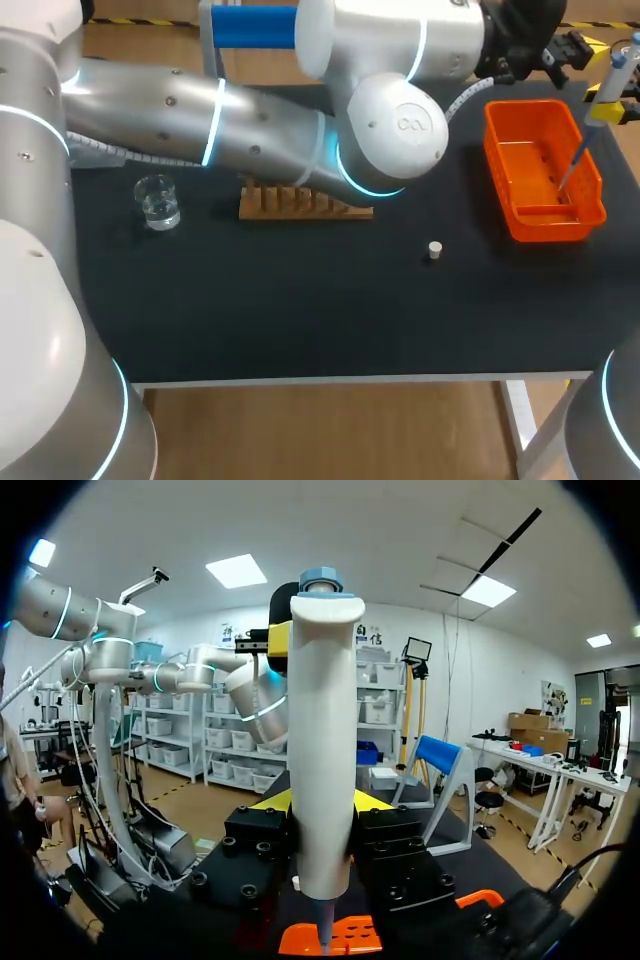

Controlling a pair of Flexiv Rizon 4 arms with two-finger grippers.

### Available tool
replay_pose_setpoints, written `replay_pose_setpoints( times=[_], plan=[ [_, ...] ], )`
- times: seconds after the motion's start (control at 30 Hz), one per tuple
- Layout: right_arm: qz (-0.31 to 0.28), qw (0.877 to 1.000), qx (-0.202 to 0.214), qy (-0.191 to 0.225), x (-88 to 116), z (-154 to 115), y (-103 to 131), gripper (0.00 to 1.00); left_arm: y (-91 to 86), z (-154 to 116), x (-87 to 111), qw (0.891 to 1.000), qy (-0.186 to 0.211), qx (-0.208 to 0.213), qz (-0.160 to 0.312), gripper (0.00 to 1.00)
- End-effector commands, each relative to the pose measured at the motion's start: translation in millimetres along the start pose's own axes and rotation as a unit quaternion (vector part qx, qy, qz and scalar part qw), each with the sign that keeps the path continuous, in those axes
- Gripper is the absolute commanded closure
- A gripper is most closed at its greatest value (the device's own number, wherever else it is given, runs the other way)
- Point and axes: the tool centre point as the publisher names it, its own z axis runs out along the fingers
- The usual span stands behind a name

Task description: Invert the test tube, pick up the pipette, mount the tip to pipette, aspirate from beaker and dispense into the tube, eject the tip, return the pipette, and cap with the stopper.

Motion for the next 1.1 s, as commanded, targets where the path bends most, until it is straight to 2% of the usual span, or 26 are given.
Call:
replay_pose_setpoints(
  times=[0.03, 0.63, 1.1],
  plan=[
    [0.0, 1.0, 0.001, 0.0, 0, -1, 1, 1.0, 2.2, 12, -4.1, 0.998, 0.007, 0.06, -0.001, 1.0],
    [0.0, 1.0, 0.001, 0.0, 0, -1, 1, 1.0, -2.0, 32, -10.3, 0.997, 0.017, 0.08, -0.001, 1.0],
    [0.0, 1.0, 0.001, 0.0, 0, -1, 1, 1.0, 2.1, 39, -12.5, 0.996, 0.024, 0.085, -0.005, 1.0]
  ],
)
